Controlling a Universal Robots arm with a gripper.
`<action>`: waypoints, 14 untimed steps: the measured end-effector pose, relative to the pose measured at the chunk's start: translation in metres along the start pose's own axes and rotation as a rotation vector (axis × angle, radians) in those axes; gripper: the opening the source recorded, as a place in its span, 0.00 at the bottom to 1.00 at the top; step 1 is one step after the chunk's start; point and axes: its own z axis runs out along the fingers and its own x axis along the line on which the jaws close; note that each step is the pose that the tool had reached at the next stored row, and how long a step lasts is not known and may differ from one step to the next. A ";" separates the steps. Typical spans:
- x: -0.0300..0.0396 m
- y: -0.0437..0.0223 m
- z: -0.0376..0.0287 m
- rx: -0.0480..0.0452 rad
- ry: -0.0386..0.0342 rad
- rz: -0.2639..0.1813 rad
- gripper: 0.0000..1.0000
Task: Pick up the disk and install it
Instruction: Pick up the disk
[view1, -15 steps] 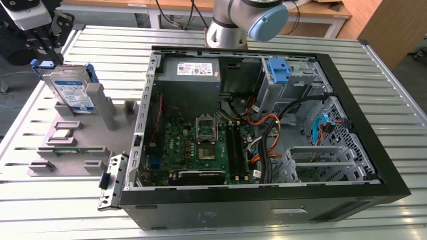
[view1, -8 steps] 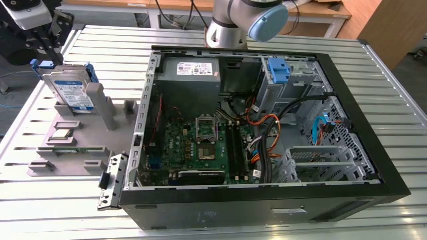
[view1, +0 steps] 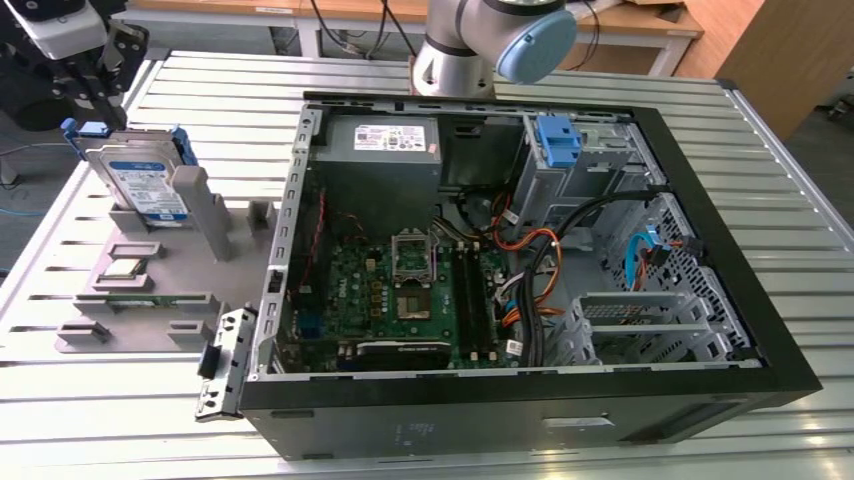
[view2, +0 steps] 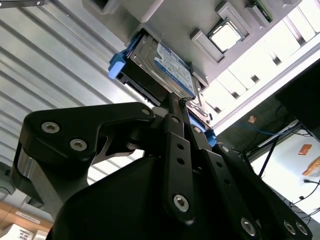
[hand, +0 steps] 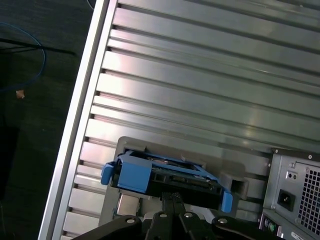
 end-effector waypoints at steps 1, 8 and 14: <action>0.0000 0.0000 0.0000 -0.0001 0.0003 -0.006 0.10; 0.0000 0.0000 0.0000 -0.0019 0.0025 -0.051 0.10; 0.0000 0.0000 0.0000 -0.0034 0.0052 -0.102 0.10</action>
